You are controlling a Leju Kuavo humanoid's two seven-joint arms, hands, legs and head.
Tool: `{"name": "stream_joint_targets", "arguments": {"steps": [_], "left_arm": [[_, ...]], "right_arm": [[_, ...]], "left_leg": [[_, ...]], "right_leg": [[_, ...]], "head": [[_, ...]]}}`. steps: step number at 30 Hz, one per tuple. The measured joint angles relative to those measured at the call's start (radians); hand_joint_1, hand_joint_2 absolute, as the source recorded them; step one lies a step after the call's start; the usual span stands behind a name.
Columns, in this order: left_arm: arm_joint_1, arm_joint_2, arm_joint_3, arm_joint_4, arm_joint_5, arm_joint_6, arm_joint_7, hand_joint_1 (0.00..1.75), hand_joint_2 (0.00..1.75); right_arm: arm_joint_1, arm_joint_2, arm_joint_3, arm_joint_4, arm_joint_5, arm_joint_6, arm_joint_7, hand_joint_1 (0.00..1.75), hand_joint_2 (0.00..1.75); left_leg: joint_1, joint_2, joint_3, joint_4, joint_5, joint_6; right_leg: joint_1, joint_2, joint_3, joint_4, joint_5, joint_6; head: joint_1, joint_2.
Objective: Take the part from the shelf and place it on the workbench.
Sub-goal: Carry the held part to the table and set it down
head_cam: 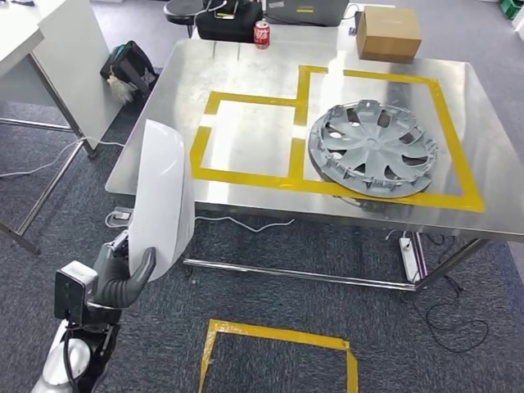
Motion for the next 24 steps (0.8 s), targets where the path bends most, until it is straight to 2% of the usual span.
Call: {"name": "stream_joint_targets", "arguments": {"steps": [1, 2, 3, 4, 6, 7, 8, 10, 12, 13, 14, 16, 17, 18, 19, 20, 21, 22, 23, 24], "left_arm": [[-0.002, 0.000, 0.000, 0.000, 0.001, 0.003, 0.001, 1.75, 1.75], [-0.003, 0.000, -0.001, 0.001, 0.002, 0.006, 0.002, 1.75, 1.75], [-0.004, -0.001, -0.002, 0.002, 0.003, 0.008, 0.003, 1.75, 1.75], [-0.006, -0.001, -0.003, 0.003, 0.004, 0.011, 0.003, 1.75, 1.75], [-0.012, -0.003, -0.005, 0.006, 0.004, 0.014, 0.003, 1.75, 1.75], [-0.016, -0.004, -0.006, 0.008, 0.005, 0.015, 0.003, 1.75, 1.75], [-0.019, -0.005, -0.007, 0.010, 0.005, 0.017, 0.003, 1.75, 1.75], [-0.026, -0.006, -0.009, 0.014, 0.003, 0.023, 0.004, 1.75, 1.75], [-0.035, -0.008, -0.012, 0.017, -0.001, 0.031, 0.004, 1.75, 1.75], [-0.041, -0.008, -0.014, 0.019, -0.003, 0.035, 0.004, 1.75, 1.75], [-0.047, -0.009, -0.017, 0.022, -0.006, 0.039, 0.004, 1.75, 1.75], [-0.056, -0.010, -0.023, 0.029, -0.010, 0.045, 0.004, 1.75, 1.75], [-0.059, -0.010, -0.026, 0.033, -0.014, 0.048, 0.006, 1.75, 1.75], [-0.062, -0.010, -0.029, 0.038, -0.018, 0.050, 0.009, 1.75, 1.75], [-0.066, -0.010, -0.032, 0.043, -0.023, 0.052, 0.012, 1.75, 1.75], [-0.070, -0.010, -0.034, 0.047, -0.028, 0.054, 0.016, 1.75, 1.75], [-0.075, -0.010, -0.037, 0.051, -0.033, 0.056, 0.020, 1.75, 1.75], [-0.080, -0.010, -0.041, 0.054, -0.038, 0.059, 0.023, 1.75, 1.75], [-0.084, -0.011, -0.045, 0.057, -0.043, 0.061, 0.028, 1.75, 1.75], [-0.088, -0.013, -0.049, 0.060, -0.047, 0.064, 0.032, 1.75, 1.75]], "right_arm": [[0.000, 0.000, 0.000, 0.003, 0.008, 0.007, 0.003, 0.00, 1.75], [0.000, 0.000, 0.000, 0.007, 0.015, 0.014, 0.006, 0.00, 1.75], [0.001, 0.000, 0.000, 0.010, 0.021, 0.020, 0.009, 0.00, 1.75], [0.001, 0.000, 0.001, 0.014, 0.026, 0.026, 0.013, 0.00, 1.75], [0.002, 0.000, 0.001, 0.020, 0.035, 0.033, 0.022, 0.00, 1.75], [0.001, 0.000, 0.002, 0.025, 0.039, 0.033, 0.026, 0.00, 1.75], [0.002, 0.001, 0.003, 0.029, 0.042, 0.032, 0.028, 0.00, 1.75], [0.003, 0.001, 0.006, 0.037, 0.049, 0.027, 0.033, 0.00, 1.75], [0.006, 0.002, 0.008, 0.040, 0.053, 0.025, 0.042, 0.00, 1.75], [0.006, 0.002, 0.008, 0.040, 0.055, 0.026, 0.048, 0.00, 1.75], [0.006, 0.002, 0.010, 0.040, 0.057, 0.027, 0.054, 0.00, 1.75], [0.007, 0.003, 0.014, 0.041, 0.060, 0.030, 0.065, 0.00, 1.75], [0.008, 0.003, 0.016, 0.041, 0.061, 0.032, 0.071, 0.00, 1.75], [0.009, 0.004, 0.018, 0.041, 0.062, 0.034, 0.077, 0.00, 1.75], [0.010, 0.004, 0.019, 0.041, 0.064, 0.035, 0.082, 0.00, 1.75], [0.011, 0.004, 0.020, 0.041, 0.064, 0.037, 0.087, 0.00, 1.75], [0.013, 0.004, 0.021, 0.041, 0.065, 0.039, 0.091, 0.00, 1.75], [0.013, 0.004, 0.022, 0.041, 0.066, 0.042, 0.096, 0.00, 1.75], [0.015, 0.004, 0.022, 0.041, 0.068, 0.046, 0.104, 0.00, 1.75], [0.018, 0.004, 0.023, 0.040, 0.070, 0.051, 0.113, 0.00, 1.75]], "left_leg": [[-0.001, 0.000, 0.006, 0.000, -0.007, 0.002], [-0.002, 0.000, 0.014, 0.000, -0.015, 0.002], [-0.002, 0.000, 0.025, 0.000, -0.024, 0.002], [-0.003, 0.000, 0.039, 0.000, -0.034, 0.002], [-0.003, 0.000, 0.069, 0.000, -0.056, -0.003], [-0.004, 0.000, 0.080, 0.000, -0.065, -0.008], [-0.004, 0.000, 0.085, -0.001, -0.072, -0.014], [-0.005, 0.000, 0.095, -0.002, -0.076, -0.028], [-0.004, 0.000, 0.094, 0.024, -0.073, -0.039], [-0.003, 0.000, 0.078, 0.057, -0.076, -0.043], [-0.003, 0.000, 0.048, 0.107, -0.087, -0.047], [-0.004, -0.001, -0.035, 0.219, -0.134, -0.052], [-0.004, -0.001, -0.072, 0.255, -0.154, -0.053], [-0.004, -0.001, -0.098, 0.266, -0.159, -0.052], [-0.004, -0.001, -0.107, 0.246, -0.141, -0.050], [-0.005, -0.001, -0.102, 0.199, -0.099, -0.047], [-0.007, 0.000, -0.090, 0.138, -0.042, -0.041], [-0.010, 0.000, -0.078, 0.080, 0.002, -0.035], [-0.012, 0.000, -0.069, 0.037, 0.033, -0.030], [-0.014, -0.001, -0.066, 0.012, 0.045, -0.026]], "right_leg": [[0.000, -0.001, -0.048, 0.064, -0.023, 0.001], [0.000, -0.002, -0.087, 0.104, -0.036, 0.002], [0.000, -0.002, -0.109, 0.110, -0.030, 0.001], [0.000, -0.002, -0.113, 0.078, 0.000, 0.001], [0.000, -0.006, -0.090, -0.041, 0.100, -0.003], [0.002, -0.010, -0.080, -0.089, 0.130, -0.007], [0.005, -0.013, -0.072, -0.114, 0.148, -0.013], [0.009, -0.016, -0.065, -0.124, 0.144, -0.029], [0.008, -0.012, -0.045, -0.135, 0.149, -0.044], [0.006, -0.010, -0.030, -0.142, 0.147, -0.050], [0.004, -0.009, -0.020, -0.148, 0.144, -0.055], [0.004, -0.005, -0.005, -0.154, 0.136, -0.061], [0.004, -0.001, 0.002, -0.155, 0.130, -0.063], [0.004, 0.002, 0.011, -0.156, 0.122, -0.063], [0.004, 0.005, 0.022, -0.156, 0.114, -0.062], [0.004, 0.008, 0.034, -0.156, 0.106, -0.060], [0.004, 0.009, 0.042, -0.157, 0.097, -0.058], [0.006, 0.012, 0.050, -0.157, 0.087, -0.053], [0.007, 0.013, 0.053, -0.158, 0.077, -0.048], [0.009, 0.014, 0.060, -0.159, 0.073, -0.042]], "head": [[0.001, 0.000], [0.001, 0.000], [0.001, 0.000], [0.001, 0.000], [0.002, 0.000], [0.002, 0.000], [0.001, 0.000], [0.000, 0.000], [-0.002, 0.000], [-0.004, 0.000], [-0.007, 0.000], [-0.010, 0.000], [-0.011, 0.000], [-0.011, 0.000], [-0.012, 0.000], [-0.012, 0.000], [-0.012, 0.000], [-0.013, 0.000], [-0.014, 0.000], [-0.015, 0.000]]}}
